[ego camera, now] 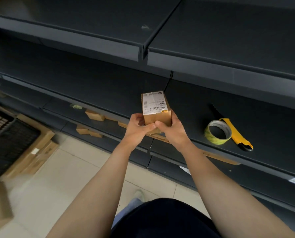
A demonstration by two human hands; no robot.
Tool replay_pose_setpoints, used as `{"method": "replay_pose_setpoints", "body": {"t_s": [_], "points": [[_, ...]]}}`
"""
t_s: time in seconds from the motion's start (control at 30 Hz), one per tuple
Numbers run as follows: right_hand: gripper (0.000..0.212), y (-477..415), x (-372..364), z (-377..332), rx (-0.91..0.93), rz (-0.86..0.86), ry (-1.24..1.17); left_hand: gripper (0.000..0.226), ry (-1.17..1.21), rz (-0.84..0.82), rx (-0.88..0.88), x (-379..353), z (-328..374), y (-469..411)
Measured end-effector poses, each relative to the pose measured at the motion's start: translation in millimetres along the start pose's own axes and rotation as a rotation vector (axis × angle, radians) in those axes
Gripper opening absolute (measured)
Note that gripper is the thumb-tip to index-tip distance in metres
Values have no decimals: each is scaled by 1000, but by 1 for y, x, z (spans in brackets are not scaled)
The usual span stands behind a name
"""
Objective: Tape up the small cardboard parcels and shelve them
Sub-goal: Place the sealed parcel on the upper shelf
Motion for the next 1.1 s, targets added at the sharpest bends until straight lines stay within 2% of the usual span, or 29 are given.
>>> {"method": "replay_pose_setpoints", "body": {"t_s": [0.17,0.37,0.6,0.83,0.93,1.1], "points": [[69,17,-16,-15,81,-61,14,51,50,129,-64,16,9,34],[62,50,-44,-34,205,-260,-33,59,67,360,-96,43,12,91],[61,92,-96,-78,338,-478,-75,50,110,574,-166,98,21,152],[64,122,-172,-133,448,-591,-69,49,105,684,-265,182,41,194],[54,137,-214,-161,527,-589,-75,48,99,707,-313,228,53,210],[50,162,-292,-215,604,-537,-118,43,27,686,-407,324,82,228]]}}
Point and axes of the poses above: each hand's wrist, its own y-axis away from the middle knuckle, its own x-axis out of the back of the hand, z = x × y, the point moved 1 cm from there along -y, towards the middle knuckle
